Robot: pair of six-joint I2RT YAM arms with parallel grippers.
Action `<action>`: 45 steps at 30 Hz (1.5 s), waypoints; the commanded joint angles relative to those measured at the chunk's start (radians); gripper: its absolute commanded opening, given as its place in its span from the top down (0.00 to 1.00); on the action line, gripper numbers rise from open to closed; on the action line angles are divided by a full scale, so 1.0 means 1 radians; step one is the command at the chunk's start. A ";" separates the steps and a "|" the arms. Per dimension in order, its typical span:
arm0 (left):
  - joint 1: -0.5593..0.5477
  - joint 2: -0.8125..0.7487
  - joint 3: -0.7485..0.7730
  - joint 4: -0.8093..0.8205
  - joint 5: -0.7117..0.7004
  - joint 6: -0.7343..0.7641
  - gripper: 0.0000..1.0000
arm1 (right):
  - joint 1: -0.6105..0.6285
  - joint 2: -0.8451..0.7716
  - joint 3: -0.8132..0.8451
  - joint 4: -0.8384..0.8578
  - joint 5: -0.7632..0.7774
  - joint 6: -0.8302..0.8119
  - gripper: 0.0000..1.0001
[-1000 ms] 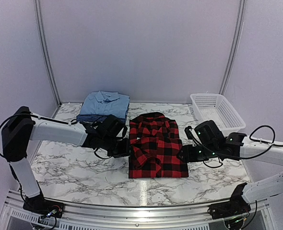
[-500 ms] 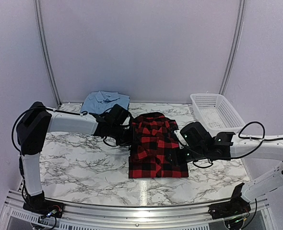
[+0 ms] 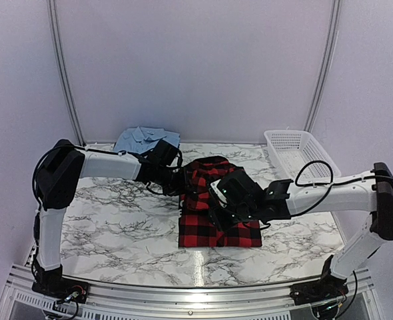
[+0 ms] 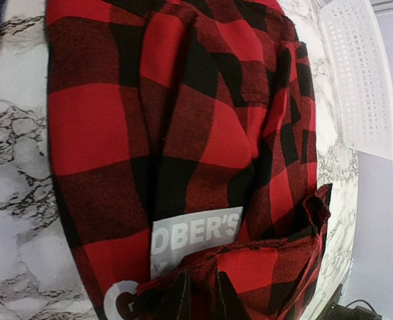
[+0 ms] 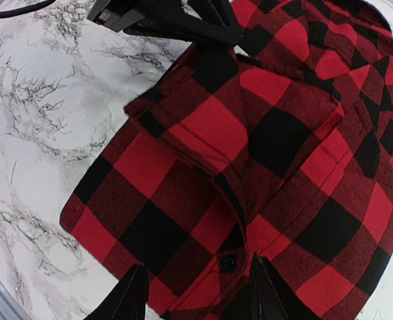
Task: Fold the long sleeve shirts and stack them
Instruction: Smooth out the 2/3-rectangle-folded shirt at the center of the board.
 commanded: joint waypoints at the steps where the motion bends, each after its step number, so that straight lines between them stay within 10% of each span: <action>1: 0.021 0.018 0.022 0.012 -0.006 -0.051 0.86 | 0.009 0.076 0.072 0.030 0.081 -0.066 0.50; 24: 0.036 -0.164 -0.250 0.091 -0.003 -0.045 0.81 | -0.177 0.278 0.255 0.027 0.159 -0.031 0.45; 45: 0.025 -0.028 -0.160 0.125 -0.004 -0.058 0.75 | -0.200 0.208 0.293 -0.032 0.076 0.009 0.45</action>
